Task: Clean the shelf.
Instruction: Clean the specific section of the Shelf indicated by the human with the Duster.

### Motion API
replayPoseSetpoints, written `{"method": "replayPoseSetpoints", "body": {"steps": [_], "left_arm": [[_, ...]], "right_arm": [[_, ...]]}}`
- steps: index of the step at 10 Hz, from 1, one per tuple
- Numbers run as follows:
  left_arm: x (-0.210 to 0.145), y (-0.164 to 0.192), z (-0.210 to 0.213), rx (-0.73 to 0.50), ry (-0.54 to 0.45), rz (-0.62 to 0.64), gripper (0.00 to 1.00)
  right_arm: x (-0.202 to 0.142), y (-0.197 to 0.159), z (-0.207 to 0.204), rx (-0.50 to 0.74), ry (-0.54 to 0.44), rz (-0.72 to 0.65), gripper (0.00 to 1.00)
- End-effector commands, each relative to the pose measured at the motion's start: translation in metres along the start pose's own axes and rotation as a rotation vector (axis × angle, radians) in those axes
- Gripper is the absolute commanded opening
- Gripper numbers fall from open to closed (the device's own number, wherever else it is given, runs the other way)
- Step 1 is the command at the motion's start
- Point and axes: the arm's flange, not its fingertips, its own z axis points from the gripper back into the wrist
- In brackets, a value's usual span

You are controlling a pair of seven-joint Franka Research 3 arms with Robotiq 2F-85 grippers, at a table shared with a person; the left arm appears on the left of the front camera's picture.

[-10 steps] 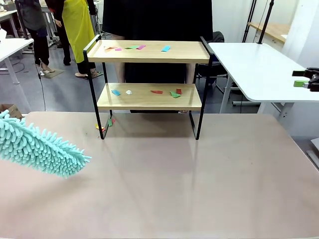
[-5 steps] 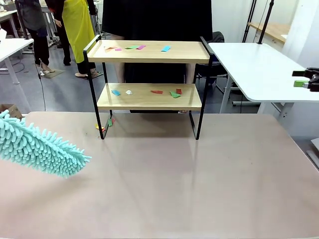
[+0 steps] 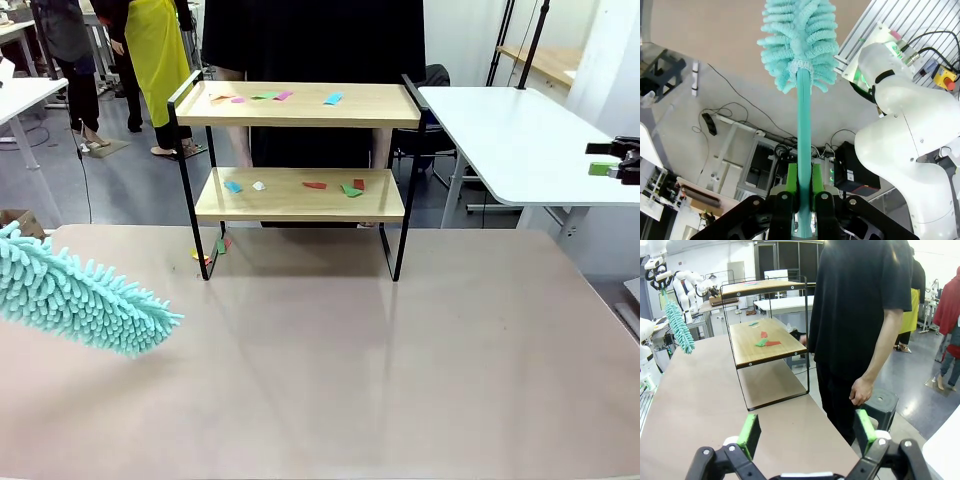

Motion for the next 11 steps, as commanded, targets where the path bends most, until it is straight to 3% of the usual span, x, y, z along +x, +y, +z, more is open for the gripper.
{"method": "replayPoseSetpoints", "body": {"steps": [1,11], "left_arm": [[-0.0015,-0.0023,-0.0004,-0.007,-0.003,0.012,0.13],[-0.0015,-0.0023,-0.0004,-0.007,-0.003,0.012,0.13]], "right_arm": [[0.0041,0.0013,-0.0015,0.002,-0.002,0.007,1.00],[0.0041,0.0013,-0.0015,0.002,-0.002,0.007,1.00]]}}
